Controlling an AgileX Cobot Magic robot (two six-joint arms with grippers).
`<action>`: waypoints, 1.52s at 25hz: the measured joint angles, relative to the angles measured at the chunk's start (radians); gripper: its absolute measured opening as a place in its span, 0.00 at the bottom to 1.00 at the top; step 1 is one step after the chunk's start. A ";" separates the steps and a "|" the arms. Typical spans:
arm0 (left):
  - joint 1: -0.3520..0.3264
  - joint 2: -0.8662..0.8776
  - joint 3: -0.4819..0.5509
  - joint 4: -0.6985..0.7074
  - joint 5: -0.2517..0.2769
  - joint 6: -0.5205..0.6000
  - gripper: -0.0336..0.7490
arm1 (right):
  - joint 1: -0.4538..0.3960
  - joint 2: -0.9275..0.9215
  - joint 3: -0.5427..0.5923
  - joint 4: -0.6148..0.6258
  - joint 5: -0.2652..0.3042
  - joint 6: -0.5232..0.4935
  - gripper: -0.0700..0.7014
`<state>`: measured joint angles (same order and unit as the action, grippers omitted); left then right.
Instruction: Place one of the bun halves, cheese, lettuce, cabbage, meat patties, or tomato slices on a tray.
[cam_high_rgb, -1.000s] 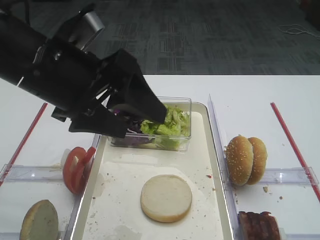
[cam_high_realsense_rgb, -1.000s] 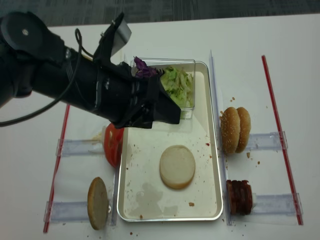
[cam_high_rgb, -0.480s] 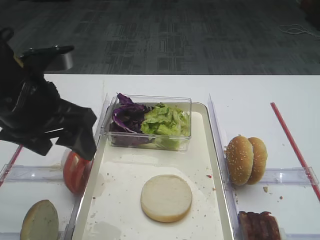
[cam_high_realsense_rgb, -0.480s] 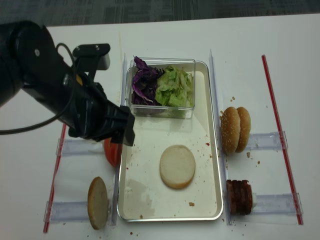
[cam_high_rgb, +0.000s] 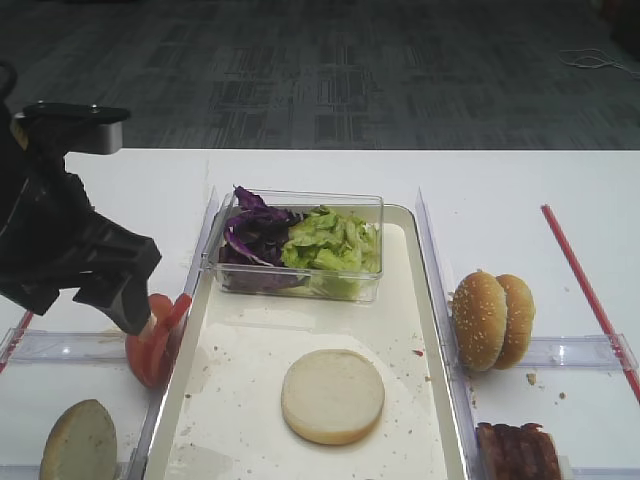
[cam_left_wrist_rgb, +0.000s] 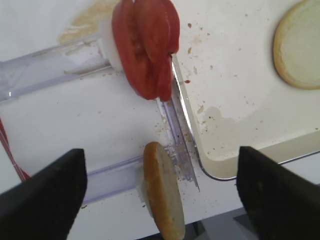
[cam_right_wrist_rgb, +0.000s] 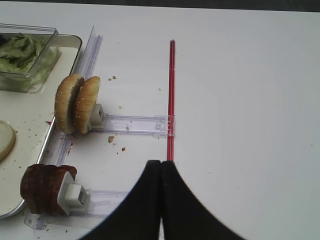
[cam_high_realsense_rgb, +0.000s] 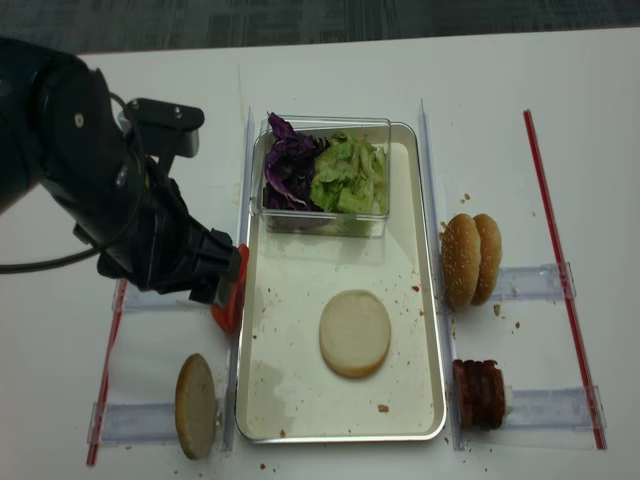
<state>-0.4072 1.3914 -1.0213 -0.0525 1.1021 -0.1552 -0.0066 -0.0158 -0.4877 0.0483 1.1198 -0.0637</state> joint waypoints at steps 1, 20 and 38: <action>0.005 0.000 0.000 0.004 0.001 -0.009 0.80 | 0.000 0.000 0.000 0.000 0.000 0.000 0.50; 0.471 0.000 0.000 0.068 0.047 0.066 0.80 | 0.000 0.000 0.000 0.000 0.000 0.000 0.50; 0.471 -0.528 0.355 0.068 0.124 0.077 0.80 | 0.000 0.000 0.000 0.000 0.000 0.000 0.50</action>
<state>0.0634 0.8629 -0.6664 0.0156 1.2259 -0.0778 -0.0066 -0.0158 -0.4877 0.0483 1.1198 -0.0637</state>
